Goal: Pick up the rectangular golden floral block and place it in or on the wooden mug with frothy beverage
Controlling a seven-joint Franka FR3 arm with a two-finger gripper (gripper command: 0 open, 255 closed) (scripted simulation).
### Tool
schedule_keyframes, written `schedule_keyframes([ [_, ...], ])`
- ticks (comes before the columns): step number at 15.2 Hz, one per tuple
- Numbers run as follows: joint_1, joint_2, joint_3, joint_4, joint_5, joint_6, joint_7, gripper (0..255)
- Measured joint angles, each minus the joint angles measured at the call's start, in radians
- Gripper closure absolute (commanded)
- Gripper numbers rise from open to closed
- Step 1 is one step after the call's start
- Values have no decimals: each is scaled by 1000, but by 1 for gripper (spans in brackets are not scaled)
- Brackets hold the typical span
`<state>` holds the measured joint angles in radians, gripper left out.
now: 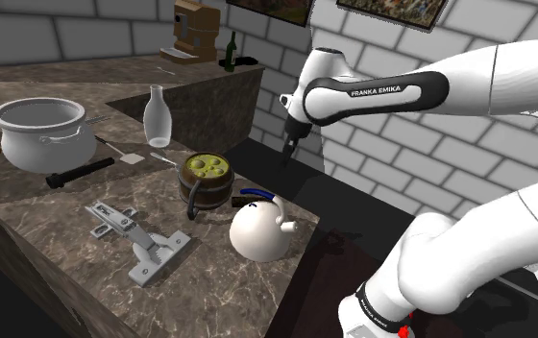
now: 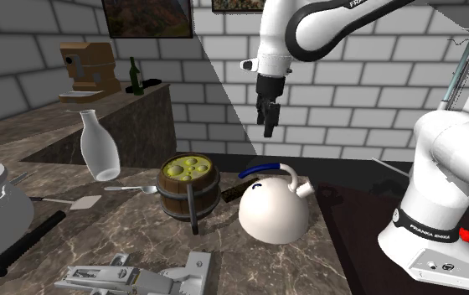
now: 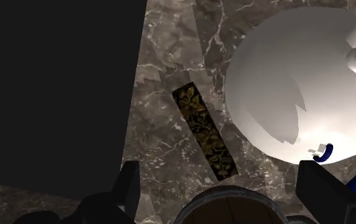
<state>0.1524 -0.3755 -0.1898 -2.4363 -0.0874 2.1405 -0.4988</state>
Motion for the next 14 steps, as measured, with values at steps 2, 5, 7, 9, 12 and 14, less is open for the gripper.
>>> schedule_keyframes([
  [2, 24, 71, -18, 9, 21, 49, -78, 0],
  [5, 54, 178, -41, 36, 59, 107, -206, 0],
  [7, 73, 251, -47, 49, 91, 150, -289, 0],
  [9, 90, 340, -47, 83, 130, 188, -373, 0],
  [12, 99, 454, -38, 131, 183, 225, -505, 0],
  [14, 101, 497, -29, 140, 203, 247, -553, 0],
])
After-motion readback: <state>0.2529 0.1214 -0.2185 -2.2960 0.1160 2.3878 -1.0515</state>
